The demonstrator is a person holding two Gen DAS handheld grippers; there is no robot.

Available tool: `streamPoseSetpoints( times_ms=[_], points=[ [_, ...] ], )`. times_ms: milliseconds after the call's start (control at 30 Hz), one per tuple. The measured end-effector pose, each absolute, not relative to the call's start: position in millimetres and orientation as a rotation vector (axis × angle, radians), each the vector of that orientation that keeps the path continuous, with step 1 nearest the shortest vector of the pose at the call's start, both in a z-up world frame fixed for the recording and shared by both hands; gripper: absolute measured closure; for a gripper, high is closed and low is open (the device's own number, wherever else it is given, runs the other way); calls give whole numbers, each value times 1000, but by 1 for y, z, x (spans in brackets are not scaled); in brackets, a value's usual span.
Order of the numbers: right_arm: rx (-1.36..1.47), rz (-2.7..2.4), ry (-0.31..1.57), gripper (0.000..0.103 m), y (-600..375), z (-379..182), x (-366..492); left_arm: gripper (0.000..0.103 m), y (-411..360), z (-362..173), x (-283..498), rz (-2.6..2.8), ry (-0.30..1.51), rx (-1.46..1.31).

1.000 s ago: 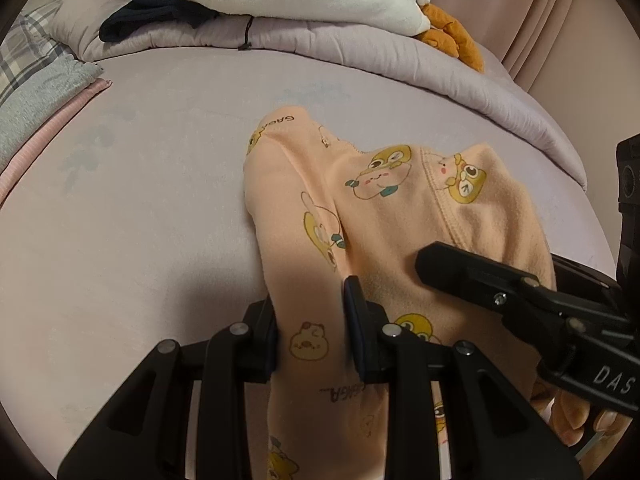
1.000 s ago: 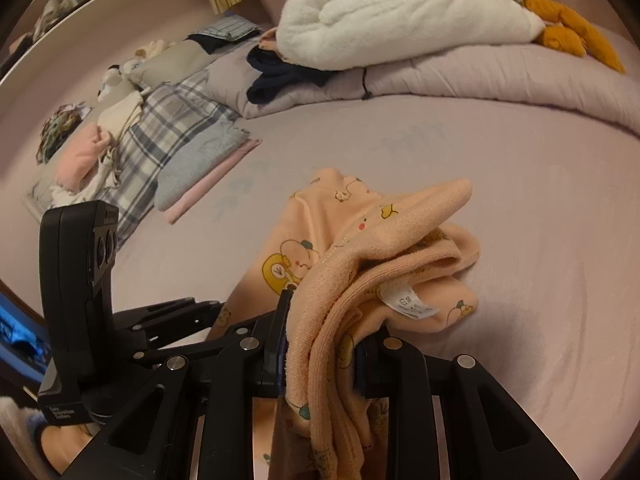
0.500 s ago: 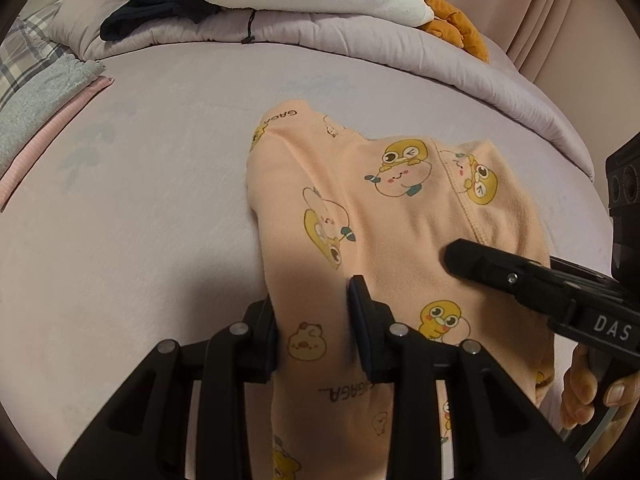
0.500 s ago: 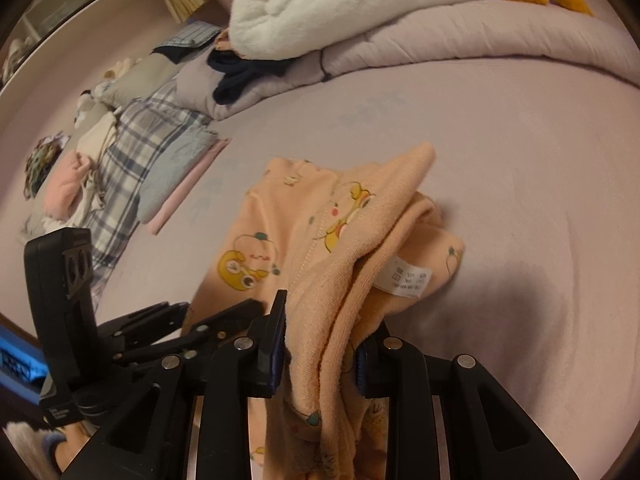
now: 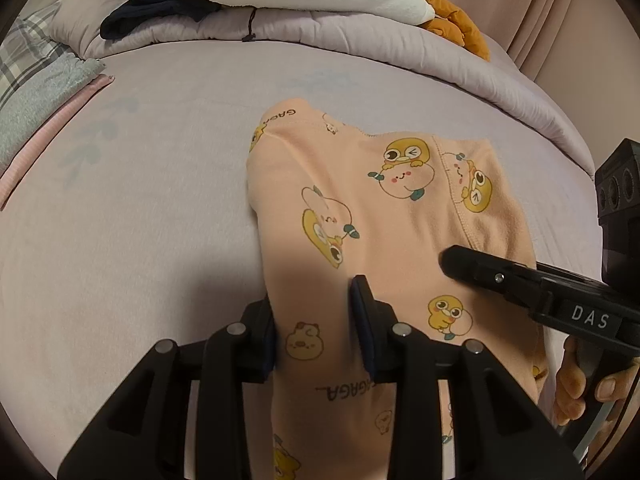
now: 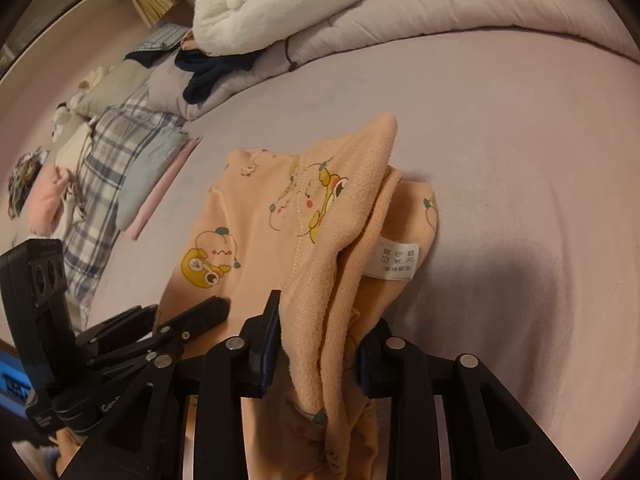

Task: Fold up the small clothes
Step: 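Lower the held peach shirt onto the bed with both tools, then press the folded shirt flat on the bed with both tools closed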

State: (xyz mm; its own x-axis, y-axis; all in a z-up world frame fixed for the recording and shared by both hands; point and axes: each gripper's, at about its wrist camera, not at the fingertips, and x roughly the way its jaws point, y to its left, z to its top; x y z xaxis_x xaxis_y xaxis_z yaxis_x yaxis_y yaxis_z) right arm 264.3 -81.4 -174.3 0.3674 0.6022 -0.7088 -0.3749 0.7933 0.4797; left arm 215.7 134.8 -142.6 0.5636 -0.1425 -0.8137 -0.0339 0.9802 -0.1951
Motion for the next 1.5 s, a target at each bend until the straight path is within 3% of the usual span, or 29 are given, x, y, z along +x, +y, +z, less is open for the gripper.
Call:
streamPoseSetpoints(
  times_ms=[300,1500],
  points=[
    [284,604,1025,62,-91,-177,264,64,136,-145,213,-57,975,-194],
    [284,570,1013,61,-96,-175,259,57,141,-143,206,-44,979,-182]
  ],
)
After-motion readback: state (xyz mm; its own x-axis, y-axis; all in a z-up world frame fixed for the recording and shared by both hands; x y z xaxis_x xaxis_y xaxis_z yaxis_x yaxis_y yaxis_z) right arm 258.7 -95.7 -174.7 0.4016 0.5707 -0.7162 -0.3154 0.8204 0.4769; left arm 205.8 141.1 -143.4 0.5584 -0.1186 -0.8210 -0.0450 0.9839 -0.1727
